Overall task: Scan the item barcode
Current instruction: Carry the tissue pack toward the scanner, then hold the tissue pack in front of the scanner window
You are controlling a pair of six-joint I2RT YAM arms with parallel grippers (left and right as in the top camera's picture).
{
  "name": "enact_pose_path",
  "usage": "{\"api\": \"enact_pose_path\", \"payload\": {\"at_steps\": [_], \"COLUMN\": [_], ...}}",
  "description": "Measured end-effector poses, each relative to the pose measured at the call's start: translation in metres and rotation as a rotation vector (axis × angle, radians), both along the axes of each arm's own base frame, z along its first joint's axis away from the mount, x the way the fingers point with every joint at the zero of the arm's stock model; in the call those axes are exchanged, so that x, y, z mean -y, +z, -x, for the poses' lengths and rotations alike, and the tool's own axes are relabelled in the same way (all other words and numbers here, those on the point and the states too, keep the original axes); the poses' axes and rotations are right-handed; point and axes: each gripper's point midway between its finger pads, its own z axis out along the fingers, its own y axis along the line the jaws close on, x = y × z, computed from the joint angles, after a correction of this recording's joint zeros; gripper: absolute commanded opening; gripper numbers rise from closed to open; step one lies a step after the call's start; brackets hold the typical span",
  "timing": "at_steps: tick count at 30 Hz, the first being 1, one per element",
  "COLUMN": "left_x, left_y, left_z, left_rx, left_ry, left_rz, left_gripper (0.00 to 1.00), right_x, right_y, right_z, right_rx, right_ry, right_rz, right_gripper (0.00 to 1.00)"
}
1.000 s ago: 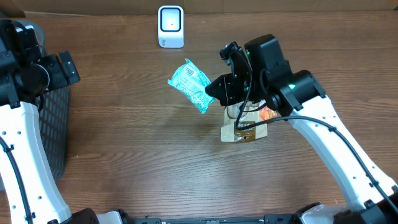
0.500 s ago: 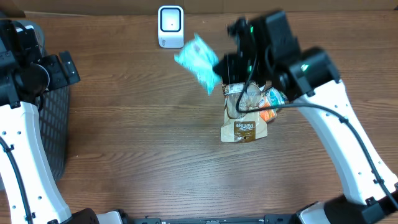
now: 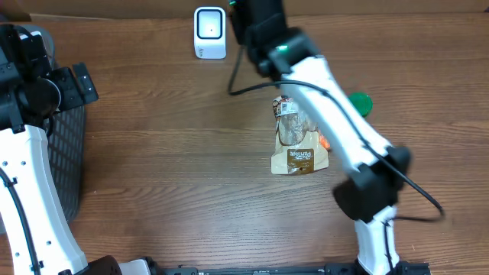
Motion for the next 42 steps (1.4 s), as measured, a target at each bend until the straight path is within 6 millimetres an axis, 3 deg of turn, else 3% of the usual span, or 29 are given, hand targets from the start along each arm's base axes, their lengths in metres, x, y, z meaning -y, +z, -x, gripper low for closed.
{"api": "enact_pose_path", "payload": {"at_steps": [6,11,14,20,23,29,37,42], "left_x": [0.000,0.000,0.000,0.000,0.000,0.000,0.000,0.000], "left_y": [0.000,0.000,0.000,0.000,0.000,0.000,0.000,0.000], "left_z": [0.000,0.000,0.000,0.000,0.000,0.000,0.000,0.000], "left_rx": [0.000,0.000,0.000,0.000,0.000,0.000,0.000,0.000], "left_ry": [0.000,0.000,0.000,0.000,0.000,0.000,0.000,0.000], "left_rz": [0.000,0.000,0.000,0.000,0.000,0.000,0.000,0.000], "left_gripper": [0.99,1.00,1.00,0.99,1.00,1.00,1.00,1.00], "right_x": [-0.021,-0.032,-0.036,-0.042,-0.043,-0.042,-0.049,-0.052], "right_y": [-0.018,-0.024,-0.040,-0.102,-0.122,-0.118,-0.136,-0.136], "right_z": [-0.052,-0.076,-0.085,-0.096,-0.098,-0.100,-0.098,-0.098], "right_rx": [0.207,0.343,0.365,0.286,0.255,0.271,0.219,0.220], "right_ry": [0.042,0.065,0.082,0.178,0.211,0.205,0.319,0.365], "right_rz": [0.345,0.625,0.766,0.965,1.021,1.039,1.141,1.231], "right_gripper": [0.04,0.04,0.04,0.04,0.04,0.04,0.04,0.04]}}
